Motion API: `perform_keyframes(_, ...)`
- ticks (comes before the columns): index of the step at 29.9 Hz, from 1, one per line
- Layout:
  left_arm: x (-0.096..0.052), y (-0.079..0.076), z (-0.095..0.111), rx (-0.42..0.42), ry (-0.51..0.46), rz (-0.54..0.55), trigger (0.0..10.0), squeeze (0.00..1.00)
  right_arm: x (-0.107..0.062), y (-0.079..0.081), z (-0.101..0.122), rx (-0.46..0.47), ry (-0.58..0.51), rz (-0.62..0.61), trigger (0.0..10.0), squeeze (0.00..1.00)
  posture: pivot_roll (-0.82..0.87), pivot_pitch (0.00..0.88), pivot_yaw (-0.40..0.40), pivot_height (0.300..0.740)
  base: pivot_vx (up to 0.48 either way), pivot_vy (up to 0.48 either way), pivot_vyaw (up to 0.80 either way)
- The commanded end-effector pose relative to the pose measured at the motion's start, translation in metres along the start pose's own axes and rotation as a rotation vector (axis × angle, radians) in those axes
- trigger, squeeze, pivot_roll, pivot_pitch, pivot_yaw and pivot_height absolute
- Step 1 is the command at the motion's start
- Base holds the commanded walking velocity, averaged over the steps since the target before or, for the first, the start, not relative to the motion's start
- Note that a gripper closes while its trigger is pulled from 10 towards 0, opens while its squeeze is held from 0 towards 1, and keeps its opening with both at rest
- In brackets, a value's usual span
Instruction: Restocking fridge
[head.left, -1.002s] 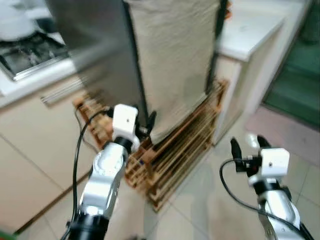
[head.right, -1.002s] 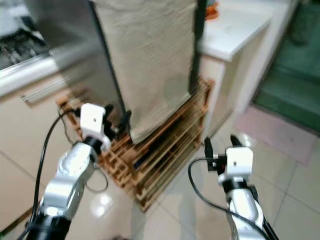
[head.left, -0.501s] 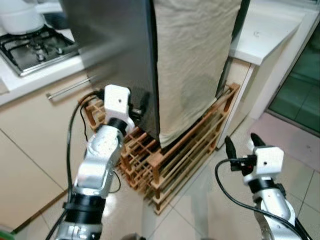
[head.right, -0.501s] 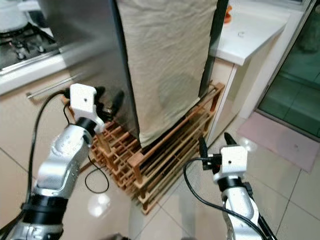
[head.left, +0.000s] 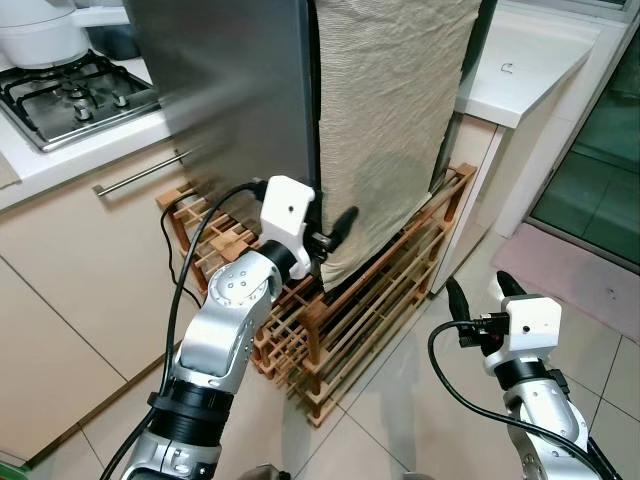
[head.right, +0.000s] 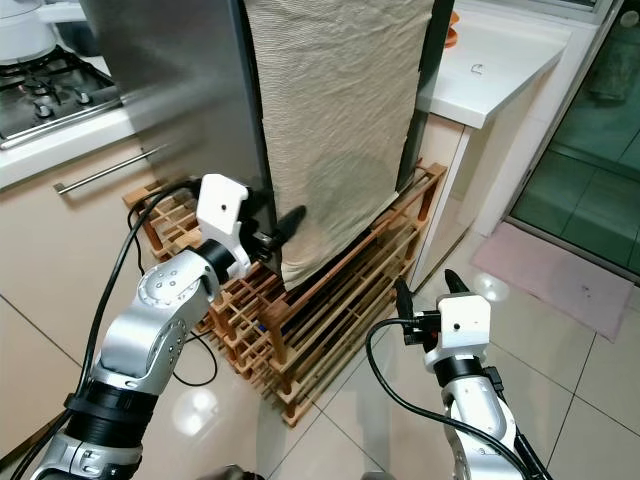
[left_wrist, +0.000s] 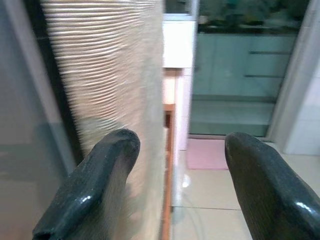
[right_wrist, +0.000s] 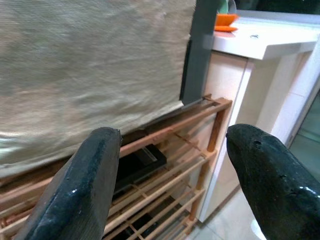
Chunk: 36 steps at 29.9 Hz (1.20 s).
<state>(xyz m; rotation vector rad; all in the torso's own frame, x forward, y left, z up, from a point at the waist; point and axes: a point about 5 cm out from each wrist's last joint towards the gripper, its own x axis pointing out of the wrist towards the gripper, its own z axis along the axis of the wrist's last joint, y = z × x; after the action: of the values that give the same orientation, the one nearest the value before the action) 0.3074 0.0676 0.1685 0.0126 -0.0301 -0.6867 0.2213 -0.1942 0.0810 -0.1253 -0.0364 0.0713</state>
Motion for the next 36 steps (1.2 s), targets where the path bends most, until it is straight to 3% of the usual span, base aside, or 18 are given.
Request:
perform_keyframes(1, 0.006, 0.002, 0.005, 0.020, -0.008, -0.001, 10.0, 0.00, 0.002, -0.002, 0.002, 0.003, -0.018, -0.003, 10.0, 0.00, -0.17, 0.000, 0.058, 0.724, 0.000, 0.000, 0.00)
perform_keyframes(8, 0.013, 0.012, 0.010, 0.045, -0.030, 0.084, 10.0, 0.00, 0.001, -0.003, 0.001, -0.002, -0.016, -0.006, 10.0, 0.00, -0.18, 0.000, 0.057, 0.724, 0.000, 0.000, 0.00)
perform_keyframes(12, 0.007, 0.016, 0.016, 0.045, -0.047, 0.093, 10.0, 0.00, -0.001, -0.005, 0.000, -0.007, -0.009, -0.006, 10.0, 0.00, -0.18, 0.000, 0.055, 0.724, 0.000, 0.000, 0.00)
perform_keyframes(18, -0.014, 0.018, -0.002, 0.017, 0.007, 0.125, 10.0, 0.00, -0.002, -0.005, -0.002, -0.009, 0.000, -0.002, 10.0, 0.00, -0.16, 0.007, 0.048, 0.724, 0.000, 0.000, 0.00)
perform_keyframes(21, -0.015, 0.017, -0.004, 0.014, 0.008, 0.131, 10.0, 0.00, -0.001, -0.004, -0.003, -0.006, 0.003, 0.004, 10.0, 0.00, -0.16, 0.009, 0.045, 0.724, 0.000, 0.000, 0.00)
perform_keyframes(32, -0.004, 0.019, 0.001, 0.023, -0.020, 0.151, 10.0, 0.00, 0.001, -0.001, -0.003, -0.005, -0.004, 0.017, 10.0, 0.00, -0.16, 0.012, 0.043, 0.724, 0.000, 0.000, 0.00)
perform_keyframes(36, 0.008, 0.020, 0.004, 0.029, -0.030, 0.140, 10.0, 0.00, 0.000, -0.002, -0.002, -0.007, -0.003, 0.012, 10.0, 0.00, -0.17, 0.017, 0.044, 0.724, 0.000, 0.000, 0.00)
